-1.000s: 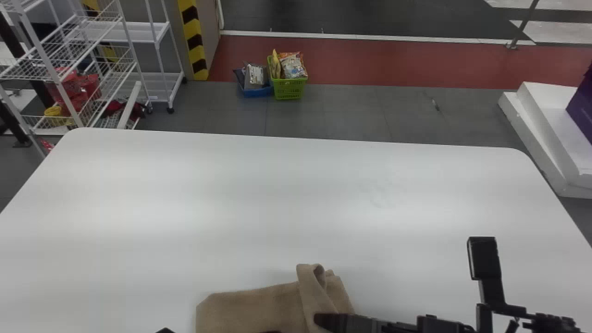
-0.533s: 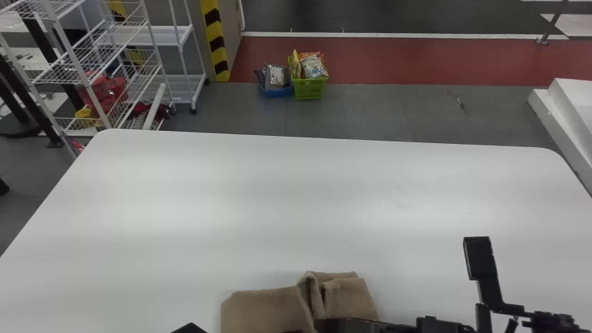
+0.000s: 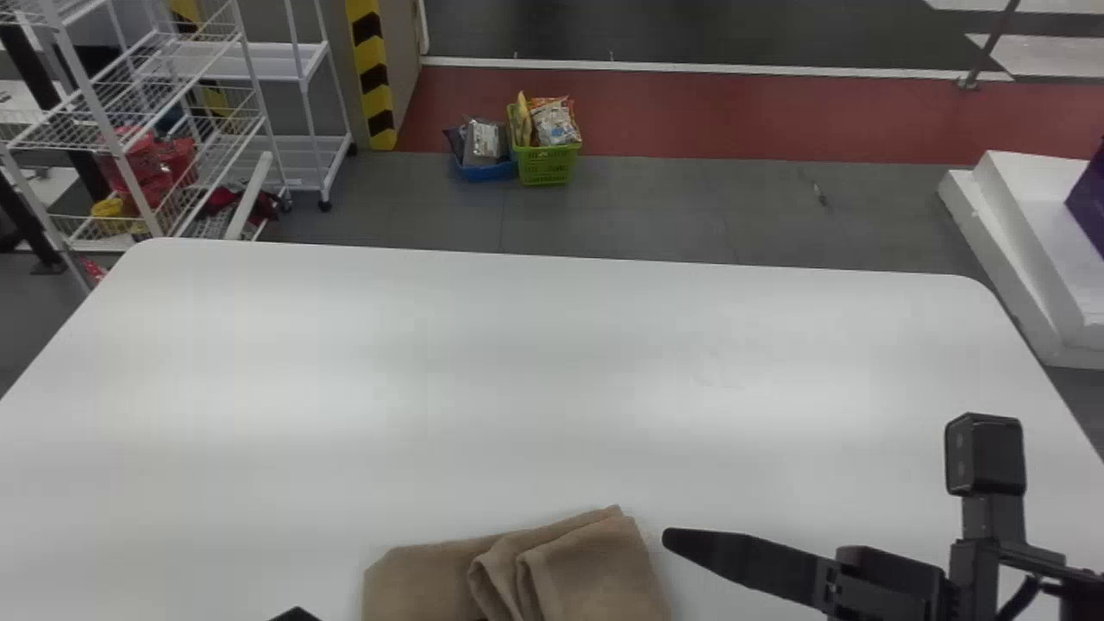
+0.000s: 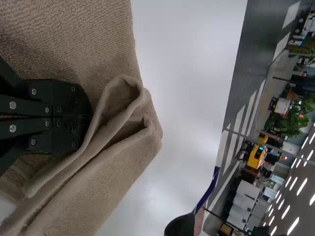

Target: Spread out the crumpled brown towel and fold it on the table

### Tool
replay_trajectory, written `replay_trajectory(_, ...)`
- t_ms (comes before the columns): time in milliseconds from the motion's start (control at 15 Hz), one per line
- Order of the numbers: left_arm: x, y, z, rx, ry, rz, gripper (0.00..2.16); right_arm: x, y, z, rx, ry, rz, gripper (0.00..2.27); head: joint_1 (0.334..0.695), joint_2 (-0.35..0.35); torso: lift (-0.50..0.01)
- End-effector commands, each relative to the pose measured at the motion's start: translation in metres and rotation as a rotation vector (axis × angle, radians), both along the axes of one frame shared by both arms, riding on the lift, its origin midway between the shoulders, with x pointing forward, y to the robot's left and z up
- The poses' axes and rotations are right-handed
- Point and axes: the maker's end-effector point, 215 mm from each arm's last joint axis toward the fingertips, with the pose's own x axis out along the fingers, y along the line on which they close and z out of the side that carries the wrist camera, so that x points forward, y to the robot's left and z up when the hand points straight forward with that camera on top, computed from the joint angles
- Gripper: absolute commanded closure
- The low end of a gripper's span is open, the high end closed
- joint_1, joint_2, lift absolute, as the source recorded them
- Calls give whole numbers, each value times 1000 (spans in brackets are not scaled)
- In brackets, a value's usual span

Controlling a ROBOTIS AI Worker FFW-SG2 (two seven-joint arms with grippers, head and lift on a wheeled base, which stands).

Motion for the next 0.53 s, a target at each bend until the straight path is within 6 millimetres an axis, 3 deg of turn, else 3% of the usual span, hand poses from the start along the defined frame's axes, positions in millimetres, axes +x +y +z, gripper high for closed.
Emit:
replay_trajectory(0, 1, 4, 1, 5, 7, 3, 1878, -23, -12, -23, -72, 68, -26, 309, 695, -86, -127)
replay_trajectory(200, 4, 7, 1, 7, 10, 8, 1878, -50, -18, -38, -106, 111, -20, 343, 695, -107, -127)
replay_trajectory(333, 5, 8, -1, 7, 19, 10, 1878, -73, -17, -56, -226, 139, -19, 340, 695, -118, -127)
replay_trajectory(467, 9, 13, 1, -10, 20, 25, 1841, -75, -18, -63, -223, 162, -22, 468, 695, -119, -127)
